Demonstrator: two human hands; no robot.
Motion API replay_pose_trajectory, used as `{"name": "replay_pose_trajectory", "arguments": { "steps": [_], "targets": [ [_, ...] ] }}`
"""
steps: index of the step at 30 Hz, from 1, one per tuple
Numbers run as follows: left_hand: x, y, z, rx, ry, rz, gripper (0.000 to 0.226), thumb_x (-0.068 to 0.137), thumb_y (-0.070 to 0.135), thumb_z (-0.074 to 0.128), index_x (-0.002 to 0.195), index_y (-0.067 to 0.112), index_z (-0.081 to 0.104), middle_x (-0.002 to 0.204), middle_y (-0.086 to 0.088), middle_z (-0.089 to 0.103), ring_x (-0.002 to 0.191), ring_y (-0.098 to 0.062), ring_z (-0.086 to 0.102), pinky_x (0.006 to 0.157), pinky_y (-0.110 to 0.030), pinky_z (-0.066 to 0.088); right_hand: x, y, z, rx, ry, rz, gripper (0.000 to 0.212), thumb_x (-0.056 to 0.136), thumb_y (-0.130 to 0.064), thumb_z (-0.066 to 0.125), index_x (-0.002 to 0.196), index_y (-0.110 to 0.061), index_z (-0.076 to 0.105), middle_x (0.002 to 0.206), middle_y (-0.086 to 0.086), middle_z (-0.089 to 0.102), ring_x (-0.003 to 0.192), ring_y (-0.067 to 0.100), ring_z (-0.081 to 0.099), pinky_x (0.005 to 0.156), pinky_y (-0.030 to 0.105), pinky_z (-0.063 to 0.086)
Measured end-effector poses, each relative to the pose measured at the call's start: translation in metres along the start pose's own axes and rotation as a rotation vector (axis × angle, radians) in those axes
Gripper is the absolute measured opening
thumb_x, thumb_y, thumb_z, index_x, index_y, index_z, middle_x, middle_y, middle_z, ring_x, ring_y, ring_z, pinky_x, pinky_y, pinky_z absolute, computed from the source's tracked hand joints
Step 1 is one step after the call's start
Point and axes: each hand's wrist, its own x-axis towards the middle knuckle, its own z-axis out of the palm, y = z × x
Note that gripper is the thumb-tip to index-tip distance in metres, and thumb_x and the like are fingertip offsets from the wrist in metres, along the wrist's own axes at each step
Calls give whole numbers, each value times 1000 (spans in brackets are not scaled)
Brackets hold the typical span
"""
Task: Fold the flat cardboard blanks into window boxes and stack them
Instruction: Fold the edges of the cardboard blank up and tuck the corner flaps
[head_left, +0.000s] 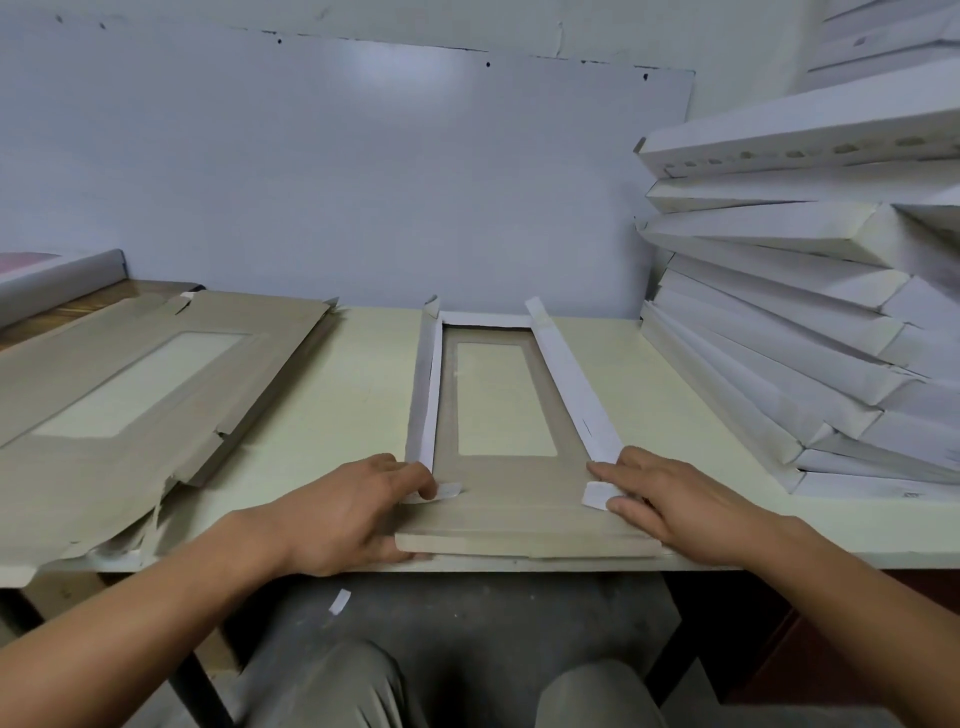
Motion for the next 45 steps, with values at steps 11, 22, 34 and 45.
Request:
{"name": "replay_pose_trajectory", "arguments": {
  "steps": [11, 22, 34, 45],
  "targets": [
    [14, 2, -6, -140, 128, -111, 26, 100, 37, 51, 80, 21, 44, 65, 1, 50, 61, -17, 43, 63, -36, 39, 9, 1, 1, 618, 186, 159, 24, 79, -13, 82, 72, -35, 75, 73, -3, 66, 63, 15, 55, 63, 31, 46],
    [32, 0, -2, -424, 224, -310, 36, 99, 33, 54, 72, 10, 49, 60, 9, 38, 54, -9, 33, 53, -23, 28, 4, 10, -29, 1004, -131, 264, 29, 99, -4, 44, 95, 1, 73, 102, 21, 59, 93, 33, 65, 88, 36, 56],
    [49, 5, -1, -397, 243, -569, 4, 91, 25, 59, 90, 22, 57, 80, 4, 66, 76, -19, 60, 66, -32, 48, 27, -4, -12, 488, 61, 316, 4, 96, -27, 61, 92, -27, 63, 56, -10, 45, 52, 6, 41, 57, 25, 36],
    [60, 13, 8, 141, 87, -615, 5, 90, 21, 39, 93, 22, 43, 76, 4, 45, 77, -26, 51, 63, -33, 38, 16, -35, -7, -149, 6, -19, 35, 94, -62, 38, 106, -38, 59, 102, -22, 54, 102, 4, 36, 87, 26, 31]
  ]
}}
